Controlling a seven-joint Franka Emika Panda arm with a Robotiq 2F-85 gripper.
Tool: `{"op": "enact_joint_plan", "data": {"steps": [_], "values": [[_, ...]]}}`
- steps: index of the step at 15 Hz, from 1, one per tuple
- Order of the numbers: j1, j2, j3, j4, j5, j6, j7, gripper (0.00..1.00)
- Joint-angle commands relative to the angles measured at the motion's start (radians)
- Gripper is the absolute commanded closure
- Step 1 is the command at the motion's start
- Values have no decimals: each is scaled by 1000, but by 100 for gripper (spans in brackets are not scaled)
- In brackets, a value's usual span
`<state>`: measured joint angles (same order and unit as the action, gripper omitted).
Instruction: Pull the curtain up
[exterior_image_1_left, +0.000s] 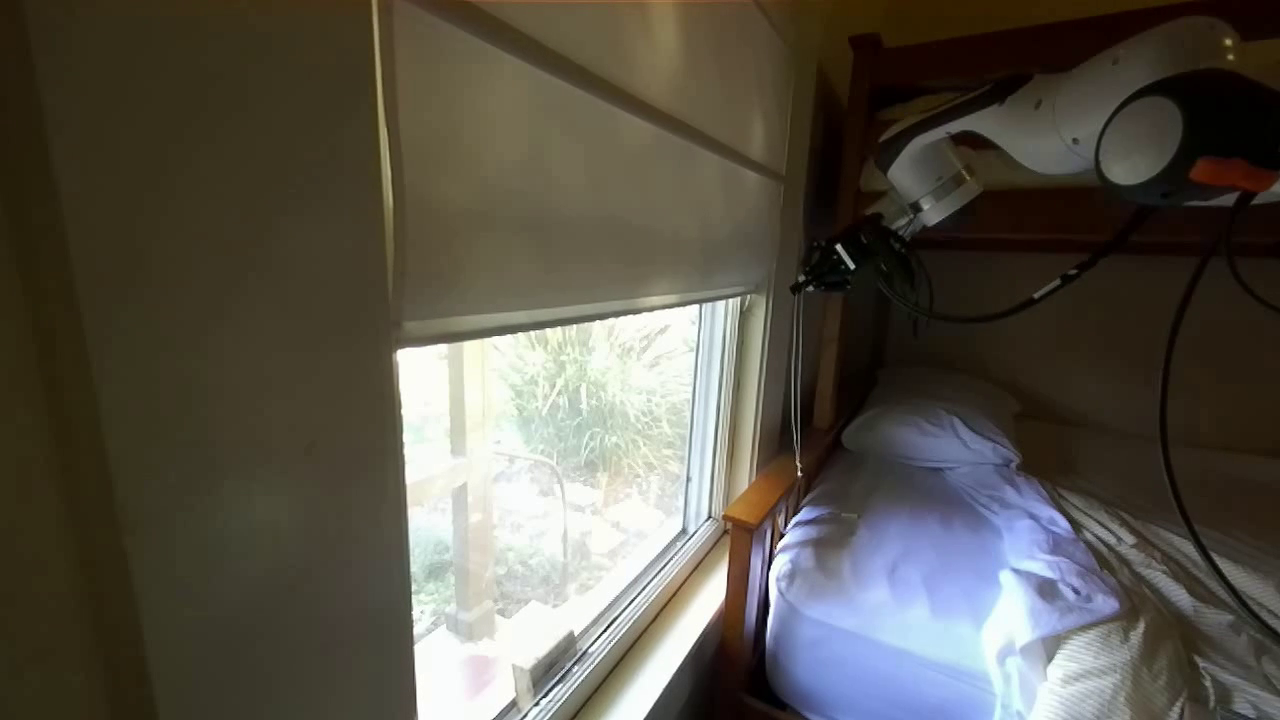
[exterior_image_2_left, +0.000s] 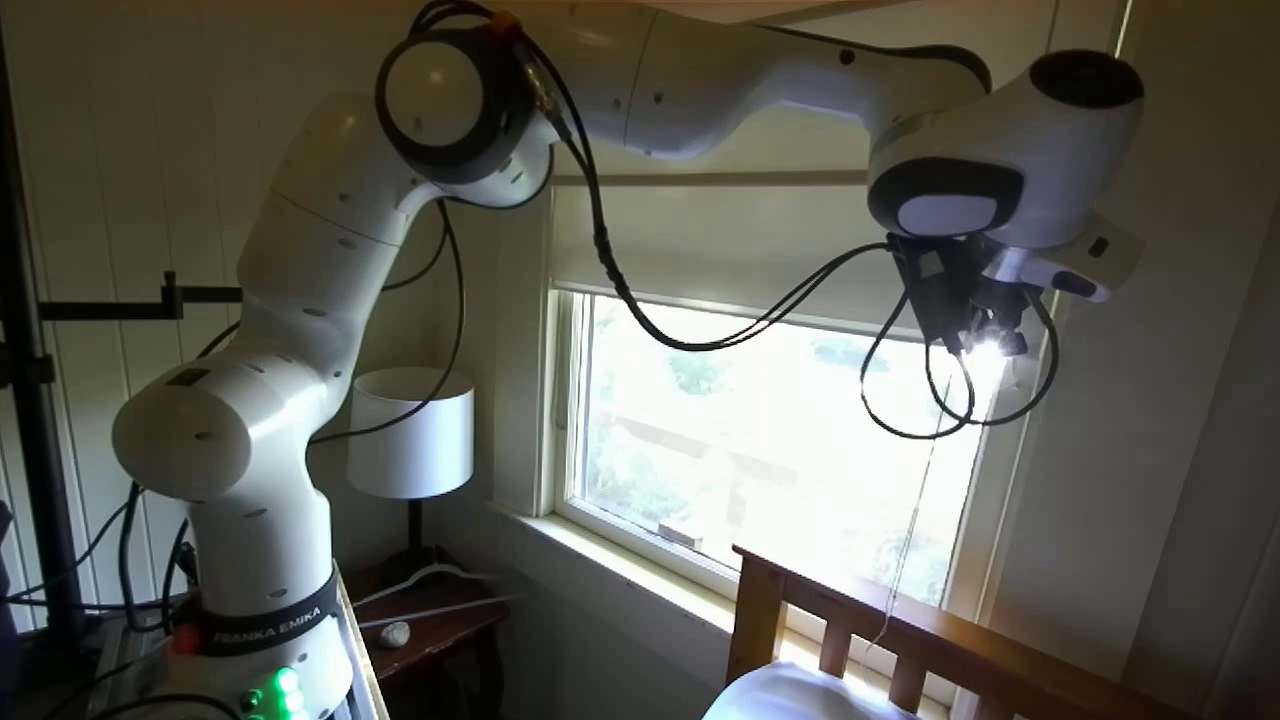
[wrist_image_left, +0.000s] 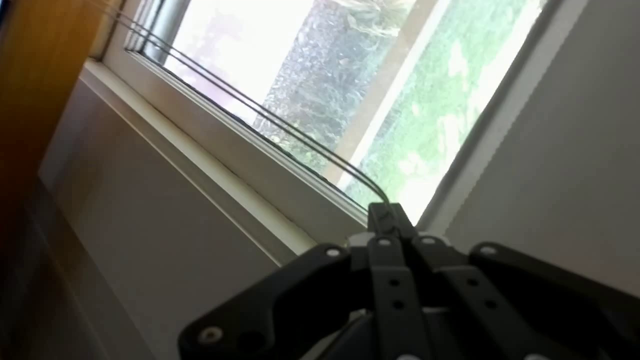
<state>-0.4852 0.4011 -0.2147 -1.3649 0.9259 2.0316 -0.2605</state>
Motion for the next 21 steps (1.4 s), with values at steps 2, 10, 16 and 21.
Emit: {"op": "enact_joint_plan", "data": {"steps": [2,10,16,21], "values": [[53,-199,-50,-187,-248,-15,-59,100],[70,-312,-41,-203,-447,-29,-347,100],[97,-255,-29,-120,-442,-35,-536,100],[107,-255,-27,-115,-454,-23,-546,73]]}}
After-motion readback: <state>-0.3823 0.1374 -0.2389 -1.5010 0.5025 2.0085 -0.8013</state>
